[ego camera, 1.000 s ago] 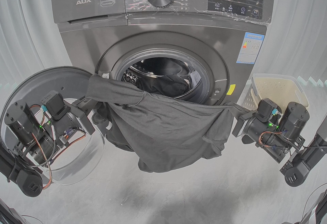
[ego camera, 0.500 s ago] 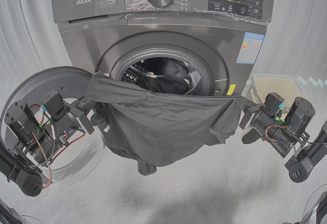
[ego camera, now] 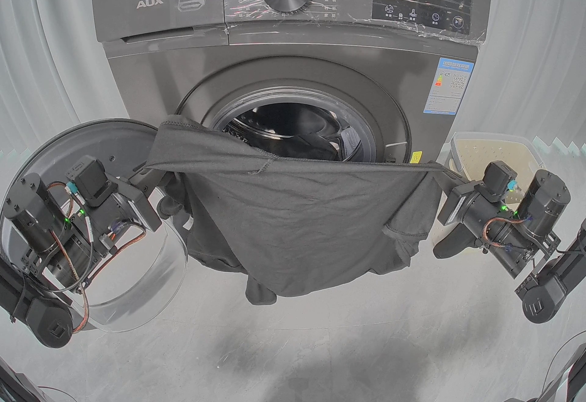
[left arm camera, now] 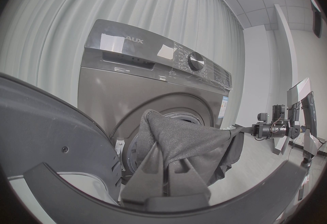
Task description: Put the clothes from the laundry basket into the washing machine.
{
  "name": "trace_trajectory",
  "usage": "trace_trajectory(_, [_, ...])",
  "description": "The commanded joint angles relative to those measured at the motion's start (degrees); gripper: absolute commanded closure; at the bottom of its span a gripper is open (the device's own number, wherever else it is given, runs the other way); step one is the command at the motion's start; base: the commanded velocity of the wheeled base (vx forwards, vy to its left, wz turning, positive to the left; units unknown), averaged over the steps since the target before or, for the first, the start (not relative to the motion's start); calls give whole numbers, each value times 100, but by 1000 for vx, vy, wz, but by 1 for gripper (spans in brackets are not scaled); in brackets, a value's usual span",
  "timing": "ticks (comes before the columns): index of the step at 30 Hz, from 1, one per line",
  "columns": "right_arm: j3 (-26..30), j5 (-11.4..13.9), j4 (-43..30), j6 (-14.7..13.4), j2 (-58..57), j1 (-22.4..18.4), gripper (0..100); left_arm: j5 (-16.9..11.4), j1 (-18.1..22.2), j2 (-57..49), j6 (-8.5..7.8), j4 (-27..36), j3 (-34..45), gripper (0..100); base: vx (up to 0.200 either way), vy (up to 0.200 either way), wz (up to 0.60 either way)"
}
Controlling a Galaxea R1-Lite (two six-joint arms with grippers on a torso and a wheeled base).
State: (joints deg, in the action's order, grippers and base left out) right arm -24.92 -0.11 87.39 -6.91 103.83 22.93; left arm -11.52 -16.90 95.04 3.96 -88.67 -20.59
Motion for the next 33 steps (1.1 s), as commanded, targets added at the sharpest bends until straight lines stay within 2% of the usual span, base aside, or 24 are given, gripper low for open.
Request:
trace_trajectory(1, [-4, 11, 6, 14, -12, -69, 100, 1, 2, -20, 8, -1, -6, 100, 0, 0, 0])
trace_trajectory(33, [-136, -15, -47, 6, -179, 1, 100, 9, -51, -38, 8, -1, -42, 100, 0, 0, 0])
